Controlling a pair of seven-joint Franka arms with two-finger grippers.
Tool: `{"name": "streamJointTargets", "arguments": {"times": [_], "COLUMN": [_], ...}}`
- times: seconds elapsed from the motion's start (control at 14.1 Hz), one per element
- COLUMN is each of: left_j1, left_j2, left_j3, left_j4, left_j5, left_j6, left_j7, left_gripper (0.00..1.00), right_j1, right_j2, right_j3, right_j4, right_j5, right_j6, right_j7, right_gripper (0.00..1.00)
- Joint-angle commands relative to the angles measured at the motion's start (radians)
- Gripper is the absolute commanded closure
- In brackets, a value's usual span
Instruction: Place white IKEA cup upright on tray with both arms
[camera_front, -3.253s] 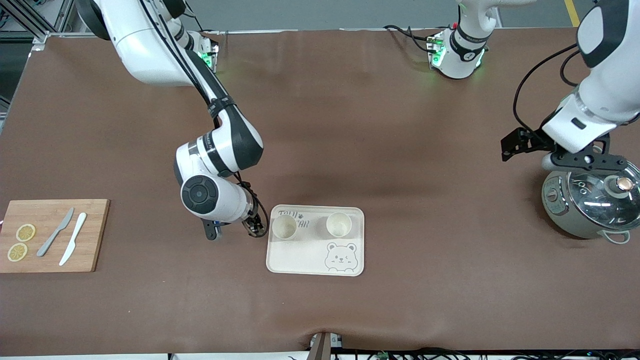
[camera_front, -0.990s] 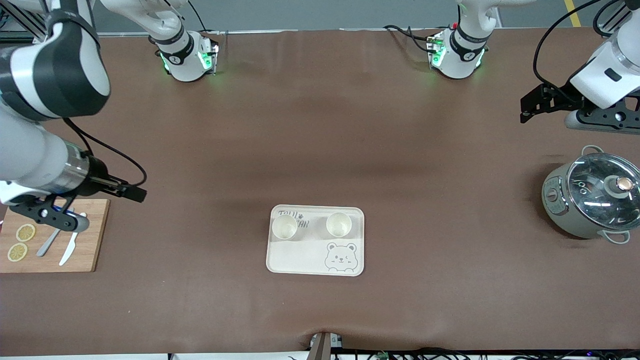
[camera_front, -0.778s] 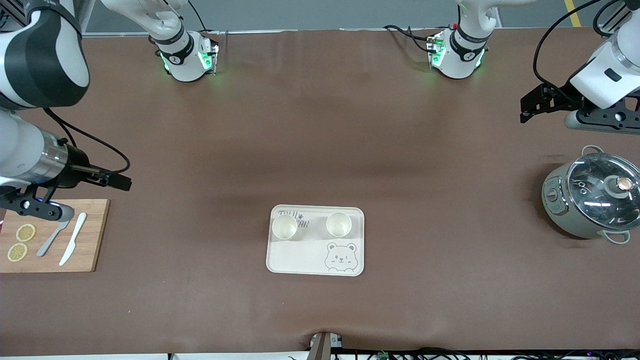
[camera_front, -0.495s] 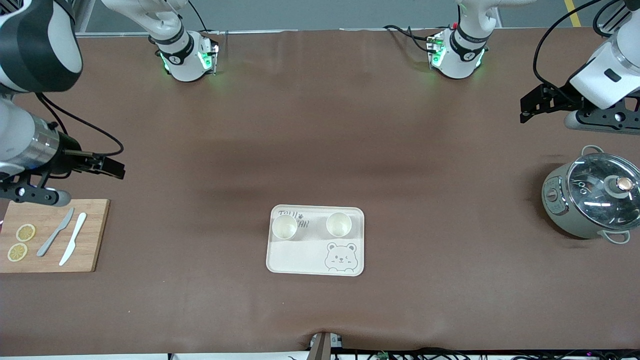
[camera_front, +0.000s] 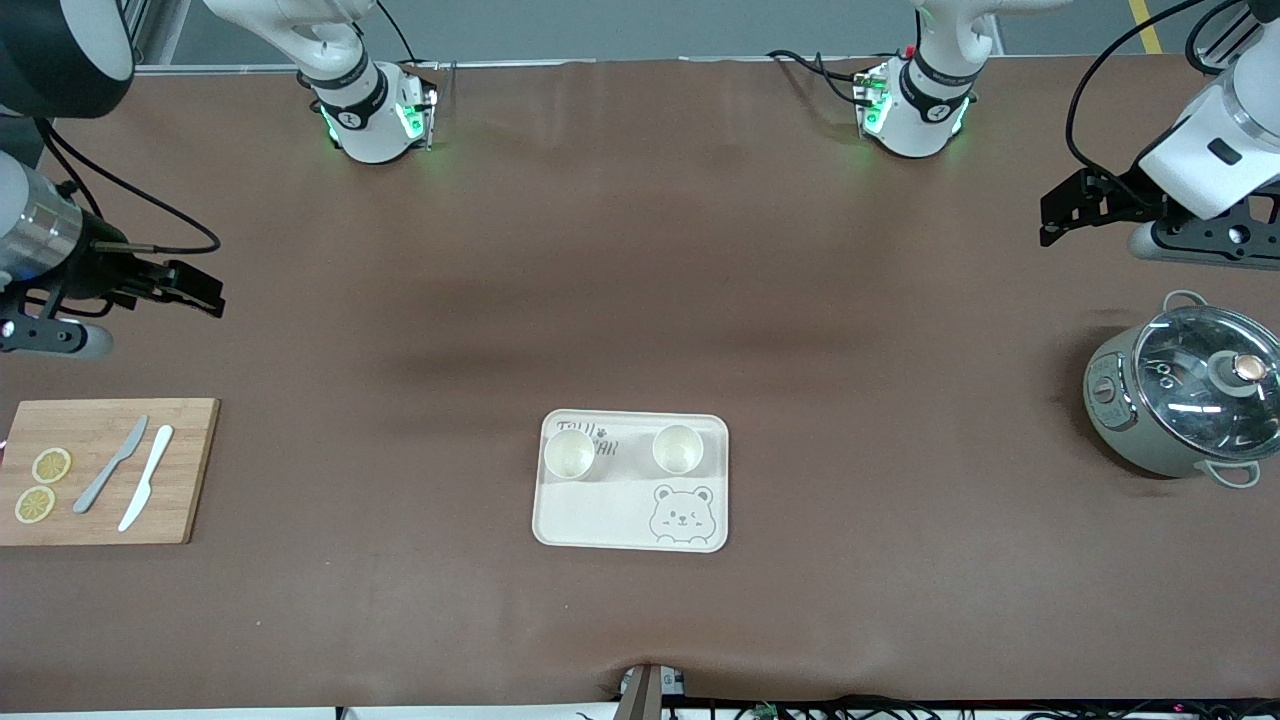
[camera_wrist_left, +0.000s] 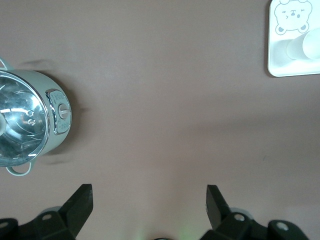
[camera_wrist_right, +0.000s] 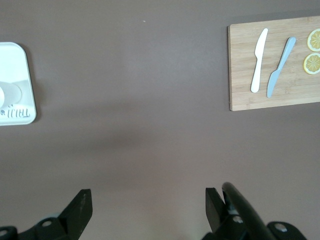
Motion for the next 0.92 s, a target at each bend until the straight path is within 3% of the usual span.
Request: {"name": "streamJointTargets", "arguments": {"times": [0.0, 0.14, 0.85], "left_j1": [0.01, 0.01, 0.01], "left_j2": [0.008, 0.008, 0.011], "left_j3": [-0.003, -0.004, -0.004], "left_j4": [0.02, 0.021, 0.025], "left_j5": [-0.007, -0.007, -0.009], "left_j6": [-0.02, -0.02, 0.018], "left_j7": [0.006, 0.003, 0.001], "left_gripper": [0.0, 0.0, 0.0], "right_j1": [-0.016, -0.011, -0.011], "right_j2": [-0.079, -0.094, -0.107], "right_j3": [-0.016, -0.076, -0.081], "right_j4": [-0.101, -0.098, -0.059], "right_j5": [0.02, 0.09, 0.078], "right_j6": [0.024, 0.021, 0.054], "right_j7": [-0.031, -0.035, -0.073], "right_gripper": [0.0, 0.0, 0.0]}}
